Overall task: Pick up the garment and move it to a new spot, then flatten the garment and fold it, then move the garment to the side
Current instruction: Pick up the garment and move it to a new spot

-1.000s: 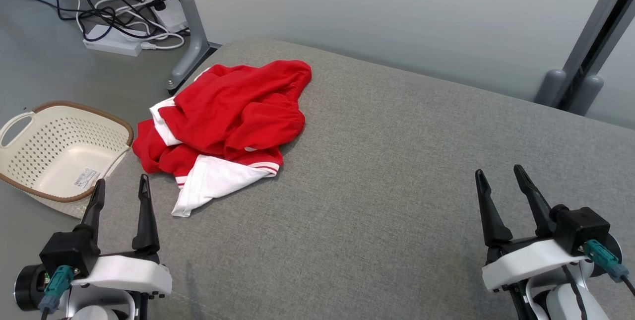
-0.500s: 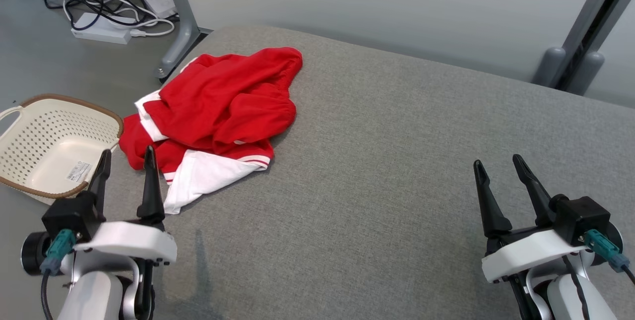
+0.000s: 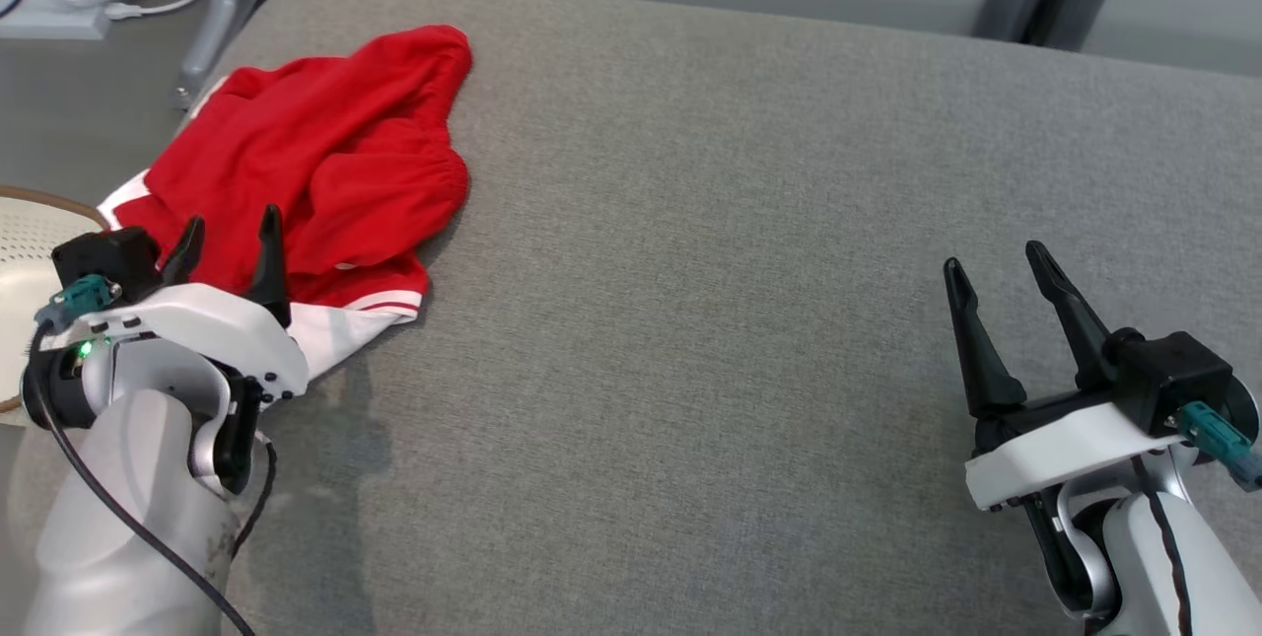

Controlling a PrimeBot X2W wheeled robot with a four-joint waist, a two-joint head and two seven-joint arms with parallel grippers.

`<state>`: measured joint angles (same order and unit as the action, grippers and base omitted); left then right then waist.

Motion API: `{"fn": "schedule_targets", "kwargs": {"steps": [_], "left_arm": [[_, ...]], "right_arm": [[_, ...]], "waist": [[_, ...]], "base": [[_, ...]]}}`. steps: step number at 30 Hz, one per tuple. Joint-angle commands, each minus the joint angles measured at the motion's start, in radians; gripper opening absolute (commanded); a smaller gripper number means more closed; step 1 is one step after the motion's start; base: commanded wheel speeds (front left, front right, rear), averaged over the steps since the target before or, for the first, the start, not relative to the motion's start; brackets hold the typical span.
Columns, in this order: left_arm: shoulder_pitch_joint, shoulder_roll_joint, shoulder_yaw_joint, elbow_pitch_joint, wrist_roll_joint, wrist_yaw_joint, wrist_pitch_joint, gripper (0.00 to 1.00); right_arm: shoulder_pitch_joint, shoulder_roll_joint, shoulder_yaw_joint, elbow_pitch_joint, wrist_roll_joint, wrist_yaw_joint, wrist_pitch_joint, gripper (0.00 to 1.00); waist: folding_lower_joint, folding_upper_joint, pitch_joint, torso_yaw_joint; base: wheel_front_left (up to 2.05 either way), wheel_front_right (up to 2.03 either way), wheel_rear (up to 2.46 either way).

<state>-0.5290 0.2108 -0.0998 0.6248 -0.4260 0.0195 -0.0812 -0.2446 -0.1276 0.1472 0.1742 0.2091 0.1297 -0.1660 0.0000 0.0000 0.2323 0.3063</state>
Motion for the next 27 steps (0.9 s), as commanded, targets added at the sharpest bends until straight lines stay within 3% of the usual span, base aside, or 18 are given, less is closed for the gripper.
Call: {"fn": "schedule_targets", "kwargs": {"steps": [1,17,19,20,27], "left_arm": [[-0.055,0.012,0.003,0.068,-0.015,-0.017,0.025,1.00],[-0.319,0.074,0.008,0.490,-0.051,-0.079,0.077,1.00],[-0.335,0.081,0.005,0.510,-0.044,-0.070,0.051,0.04],[-0.342,0.084,0.004,0.519,-0.041,-0.069,0.037,0.00],[-0.365,0.115,0.012,0.544,-0.046,-0.083,-0.085,0.00]], "right_arm": [[-0.020,-0.008,0.000,-0.009,-0.008,0.002,0.006,1.00],[-0.084,-0.028,0.027,-0.038,-0.009,0.002,0.014,1.00],[-0.088,-0.028,0.028,-0.036,-0.008,0.002,0.013,1.00],[-0.092,-0.030,0.027,-0.036,-0.007,0.002,0.013,1.00],[-0.097,-0.021,0.017,-0.017,0.006,0.002,-0.003,1.00]], "waist": [[0.0000,0.0000,0.056,-0.049],[0.0000,0.0000,0.192,-0.119],[0.0000,0.0000,0.196,-0.122],[0.0000,0.0000,0.198,-0.123],[0.0000,0.0000,0.179,-0.132]], "base": [[0.00,0.00,0.00],[0.00,0.00,0.00],[0.00,0.00,0.00],[0.00,0.00,0.00],[0.00,0.00,0.00]]}}
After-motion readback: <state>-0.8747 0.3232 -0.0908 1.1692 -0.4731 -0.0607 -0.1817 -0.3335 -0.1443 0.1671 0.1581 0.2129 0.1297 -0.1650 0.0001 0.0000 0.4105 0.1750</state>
